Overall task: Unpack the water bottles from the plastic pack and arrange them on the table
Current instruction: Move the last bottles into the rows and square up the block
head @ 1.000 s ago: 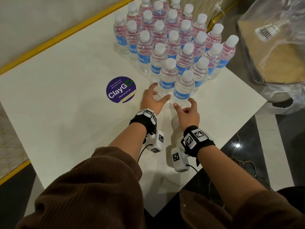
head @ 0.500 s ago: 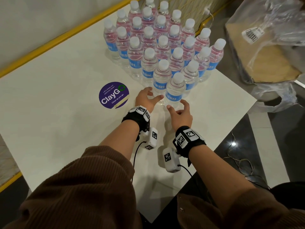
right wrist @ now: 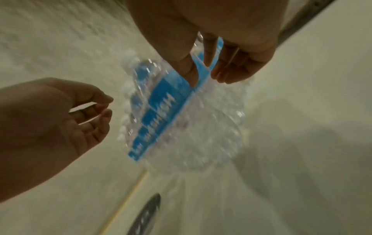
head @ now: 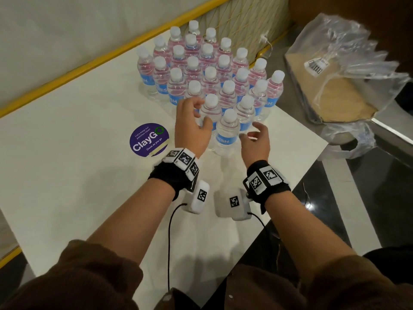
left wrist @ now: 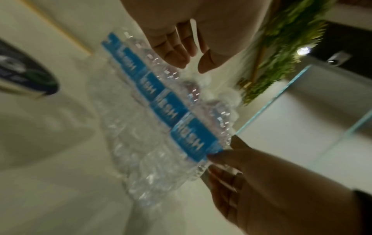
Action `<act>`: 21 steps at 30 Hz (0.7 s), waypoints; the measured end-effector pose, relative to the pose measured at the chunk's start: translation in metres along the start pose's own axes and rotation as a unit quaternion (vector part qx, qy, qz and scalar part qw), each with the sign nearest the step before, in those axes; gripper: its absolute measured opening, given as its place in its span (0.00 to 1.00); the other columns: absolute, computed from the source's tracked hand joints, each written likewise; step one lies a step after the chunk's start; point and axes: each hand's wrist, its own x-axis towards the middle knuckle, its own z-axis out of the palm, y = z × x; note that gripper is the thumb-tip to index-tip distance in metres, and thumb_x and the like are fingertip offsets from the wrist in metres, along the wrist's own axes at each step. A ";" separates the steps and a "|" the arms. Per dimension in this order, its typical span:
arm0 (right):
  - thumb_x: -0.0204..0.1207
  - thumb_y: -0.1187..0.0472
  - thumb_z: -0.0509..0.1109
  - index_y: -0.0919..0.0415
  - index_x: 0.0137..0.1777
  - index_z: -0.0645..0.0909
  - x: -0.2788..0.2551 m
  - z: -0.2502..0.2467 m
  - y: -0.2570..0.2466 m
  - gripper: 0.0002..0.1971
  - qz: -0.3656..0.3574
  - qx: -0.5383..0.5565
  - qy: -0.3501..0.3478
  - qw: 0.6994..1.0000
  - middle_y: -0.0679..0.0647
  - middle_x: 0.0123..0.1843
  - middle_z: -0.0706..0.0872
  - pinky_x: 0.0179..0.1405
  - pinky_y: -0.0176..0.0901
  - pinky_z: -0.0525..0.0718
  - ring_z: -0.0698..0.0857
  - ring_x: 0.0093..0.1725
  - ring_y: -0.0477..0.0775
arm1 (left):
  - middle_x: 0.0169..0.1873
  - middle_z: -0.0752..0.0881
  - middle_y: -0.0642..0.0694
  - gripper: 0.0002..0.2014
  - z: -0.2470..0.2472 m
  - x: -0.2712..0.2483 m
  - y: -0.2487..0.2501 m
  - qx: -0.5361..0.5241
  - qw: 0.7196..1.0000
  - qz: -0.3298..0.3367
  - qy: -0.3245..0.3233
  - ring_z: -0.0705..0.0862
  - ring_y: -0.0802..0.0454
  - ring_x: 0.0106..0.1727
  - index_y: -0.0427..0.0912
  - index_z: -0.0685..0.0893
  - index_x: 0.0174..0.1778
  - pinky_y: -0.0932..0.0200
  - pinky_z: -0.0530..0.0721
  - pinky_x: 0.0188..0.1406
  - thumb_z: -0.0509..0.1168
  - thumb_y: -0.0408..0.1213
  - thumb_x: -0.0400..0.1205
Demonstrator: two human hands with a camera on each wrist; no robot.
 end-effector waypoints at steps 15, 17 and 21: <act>0.81 0.62 0.63 0.61 0.61 0.84 0.024 -0.001 -0.071 0.13 -0.198 -0.153 -0.042 0.967 0.57 0.60 0.87 0.51 0.25 0.70 0.83 0.60 0.53 | 0.63 0.85 0.43 0.20 0.020 0.019 0.021 0.092 0.964 0.019 -0.247 0.83 0.47 0.63 0.43 0.82 0.66 0.57 0.78 0.65 0.70 0.35 0.77; 0.81 0.61 0.63 0.61 0.60 0.85 0.025 -0.001 -0.074 0.13 -0.193 -0.160 -0.048 0.967 0.58 0.58 0.88 0.52 0.28 0.72 0.84 0.59 0.54 | 0.62 0.85 0.44 0.19 0.021 0.019 0.020 0.088 0.966 0.015 -0.244 0.83 0.47 0.63 0.43 0.82 0.66 0.54 0.79 0.66 0.70 0.35 0.77; 0.80 0.61 0.65 0.60 0.60 0.85 0.028 -0.003 -0.079 0.13 -0.180 -0.171 -0.068 0.966 0.57 0.57 0.89 0.56 0.32 0.75 0.84 0.58 0.53 | 0.62 0.85 0.43 0.19 0.023 0.016 0.023 0.088 0.967 0.011 -0.238 0.83 0.47 0.63 0.42 0.82 0.65 0.52 0.79 0.67 0.70 0.34 0.77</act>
